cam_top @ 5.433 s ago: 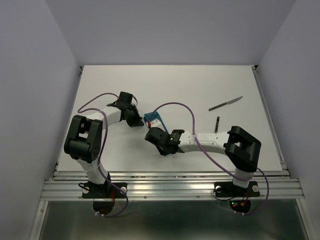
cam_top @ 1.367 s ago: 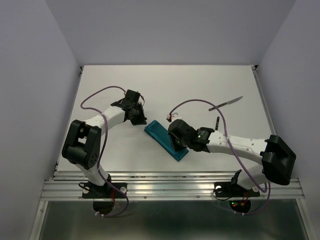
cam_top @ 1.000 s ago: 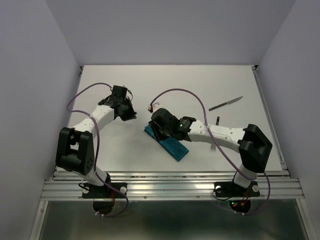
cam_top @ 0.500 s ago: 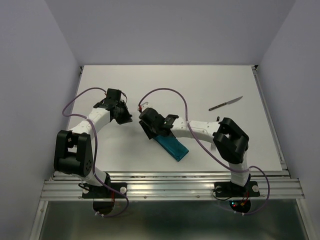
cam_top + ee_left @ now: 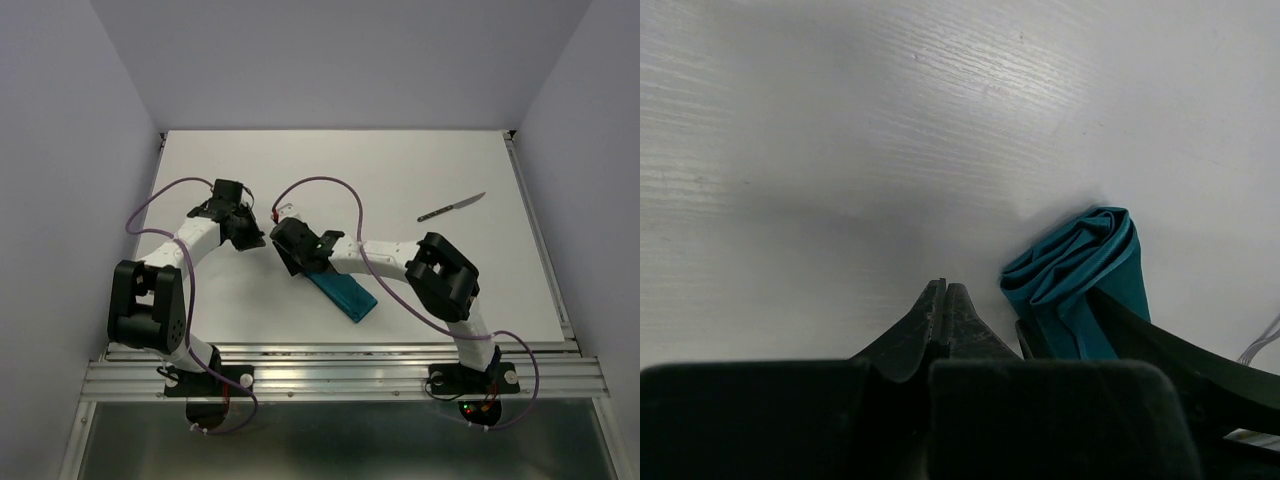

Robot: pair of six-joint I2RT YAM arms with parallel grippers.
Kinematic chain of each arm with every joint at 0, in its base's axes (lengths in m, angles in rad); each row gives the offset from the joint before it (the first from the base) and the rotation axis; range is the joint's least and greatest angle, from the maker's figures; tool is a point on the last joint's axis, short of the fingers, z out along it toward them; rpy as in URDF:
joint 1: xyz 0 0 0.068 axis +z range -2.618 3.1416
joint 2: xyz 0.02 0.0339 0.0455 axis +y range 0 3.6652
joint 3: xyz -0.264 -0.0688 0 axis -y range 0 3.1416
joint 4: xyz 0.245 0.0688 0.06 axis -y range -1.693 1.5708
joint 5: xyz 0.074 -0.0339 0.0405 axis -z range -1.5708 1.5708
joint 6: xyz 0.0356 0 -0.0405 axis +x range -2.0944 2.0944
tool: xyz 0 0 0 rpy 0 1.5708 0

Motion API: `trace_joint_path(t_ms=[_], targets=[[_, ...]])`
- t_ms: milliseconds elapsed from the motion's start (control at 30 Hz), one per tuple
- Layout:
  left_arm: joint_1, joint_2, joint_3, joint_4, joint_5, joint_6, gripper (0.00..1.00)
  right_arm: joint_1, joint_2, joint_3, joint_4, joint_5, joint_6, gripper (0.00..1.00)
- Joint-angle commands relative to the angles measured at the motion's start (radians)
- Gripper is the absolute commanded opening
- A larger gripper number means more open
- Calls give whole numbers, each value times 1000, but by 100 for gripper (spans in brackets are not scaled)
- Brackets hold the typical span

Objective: Fold the napkin into a case and place the utensils inside
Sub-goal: Pick up the top corner of the smaller rectangle folded napkin from the center of the board.

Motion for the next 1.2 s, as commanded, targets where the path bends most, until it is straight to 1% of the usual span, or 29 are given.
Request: trace_joint_path(t_ms=[0, 133, 233, 267, 367, 400, 433, 467, 533, 567, 667, 700, 800, 900, 967, 1000, 1033, 1133, 1167], targets=[[9, -27, -10, 9, 8, 22, 0, 9, 9, 42, 39, 30, 29, 54], [7, -27, -12, 12, 9, 22, 0, 9, 10, 36, 39, 53, 43, 53], [7, -25, -13, 14, 15, 22, 0, 9, 13, 35, 39, 73, 54, 48], [7, -27, -13, 15, 15, 22, 0, 9, 12, 32, 41, 76, 55, 44], [7, -28, -15, 14, 17, 22, 0, 9, -3, 21, 59, 73, 62, 38], [7, -28, -15, 14, 15, 22, 0, 9, -6, 13, 62, 75, 63, 32], [7, -27, -16, 17, 17, 22, 0, 9, -14, 12, 68, 73, 65, 30], [7, -25, -16, 17, 18, 23, 0, 9, -16, 7, 70, 72, 66, 24], [7, -25, -19, 18, 20, 23, 0, 9, -17, 6, 70, 70, 68, 18], [7, -28, -21, 18, 18, 23, 0, 9, -20, 1, 71, 70, 68, 13], [7, -28, -24, 20, 23, 25, 0, 9, -37, -17, 91, 64, 77, 6], [7, -30, -25, 23, 29, 26, 0, 9, -43, -33, 103, 62, 80, 1], [7, -34, -36, 28, 40, 26, 0, 9, -72, -54, 120, 55, 91, 1], [6, -53, -58, 44, 61, 26, 1, 9, -117, -111, 175, 15, 104, 1], [6, -74, -82, 66, 87, 26, 10, -16, -140, -142, 220, -16, 135, 1], [6, -82, -94, 75, 97, 26, 15, -25, -152, -183, 241, -69, 146, 1], [6, -96, -102, 92, 115, 28, 22, -25, -183, -207, 295, -89, 166, 1], [-2, -113, -130, 107, 136, 37, 31, -60, -221, -280, 375, -155, 198, 1], [-13, -116, -139, 110, 138, 37, 31, -60, -227, -292, 389, -181, 204, 1]])
